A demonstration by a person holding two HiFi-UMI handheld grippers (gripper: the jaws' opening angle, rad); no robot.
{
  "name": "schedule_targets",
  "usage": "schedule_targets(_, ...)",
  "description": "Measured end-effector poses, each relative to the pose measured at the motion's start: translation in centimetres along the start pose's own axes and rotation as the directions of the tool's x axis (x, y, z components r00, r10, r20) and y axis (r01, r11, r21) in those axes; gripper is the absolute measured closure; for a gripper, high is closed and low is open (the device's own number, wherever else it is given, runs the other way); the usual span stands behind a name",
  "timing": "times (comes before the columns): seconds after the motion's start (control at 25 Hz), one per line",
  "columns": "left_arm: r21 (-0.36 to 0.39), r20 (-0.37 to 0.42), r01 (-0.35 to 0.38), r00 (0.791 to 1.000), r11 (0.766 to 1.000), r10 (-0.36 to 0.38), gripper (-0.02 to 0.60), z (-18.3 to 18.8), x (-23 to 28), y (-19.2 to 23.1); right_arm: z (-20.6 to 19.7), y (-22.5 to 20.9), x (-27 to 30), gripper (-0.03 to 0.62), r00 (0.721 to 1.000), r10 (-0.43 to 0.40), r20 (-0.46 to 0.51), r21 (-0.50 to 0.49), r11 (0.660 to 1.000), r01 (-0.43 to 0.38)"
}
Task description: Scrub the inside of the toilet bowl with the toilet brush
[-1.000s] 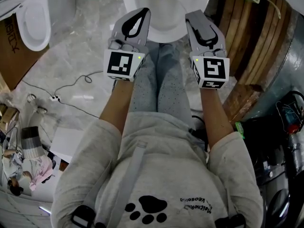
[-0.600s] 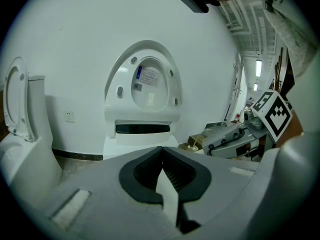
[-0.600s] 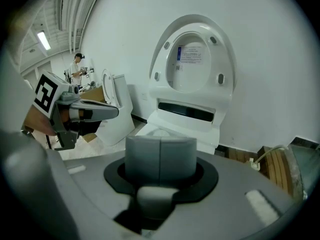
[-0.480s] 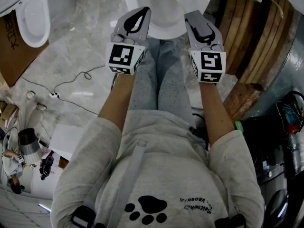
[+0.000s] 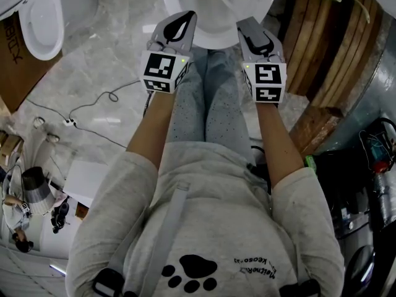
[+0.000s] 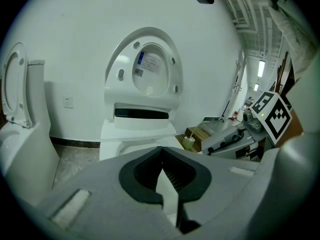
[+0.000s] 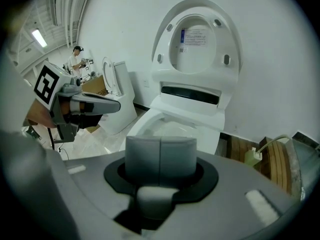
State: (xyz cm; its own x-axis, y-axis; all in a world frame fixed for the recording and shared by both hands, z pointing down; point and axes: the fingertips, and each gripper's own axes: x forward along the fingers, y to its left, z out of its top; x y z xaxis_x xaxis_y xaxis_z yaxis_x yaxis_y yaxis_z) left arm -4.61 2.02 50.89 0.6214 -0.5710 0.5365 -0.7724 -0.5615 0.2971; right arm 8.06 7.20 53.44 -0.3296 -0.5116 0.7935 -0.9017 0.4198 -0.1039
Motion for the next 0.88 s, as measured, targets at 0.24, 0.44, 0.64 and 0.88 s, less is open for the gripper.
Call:
schedule_targets(0.24, -0.004, -0.037, 0.003, 0.999, 1.000, -0.004, 0.586, -1.7, -0.1, 0.2, -1.6, 0.5, 0.9, 0.445, 0.999, 0.005, -0.049, 0.001, 1.000, -0.005)
schedule_targets(0.44, -0.007, -0.075, 0.002, 0.997, 1.000, -0.003, 0.586, -3.3, -0.2, 0.5, -3.6, 0.9, 1.4, 0.445, 0.994, 0.014, -0.107, 0.011, 1.000, -0.013)
schedule_targets(0.64, -0.007, -0.103, 0.025, 0.994, 1.000, -0.025, 0.586, -4.3, -0.1, 0.1, -5.5, 0.7, 1.8, 0.445, 0.986, 0.002, -0.164, 0.024, 1.000, 0.002)
schedule_targets(0.88, 0.006, -0.141, 0.050, 0.989, 0.999, -0.049, 0.586, -5.7, 0.1, -0.1, -6.5, 1.0, 2.4, 0.445, 0.980, -0.002, -0.199, 0.021, 1.000, 0.006)
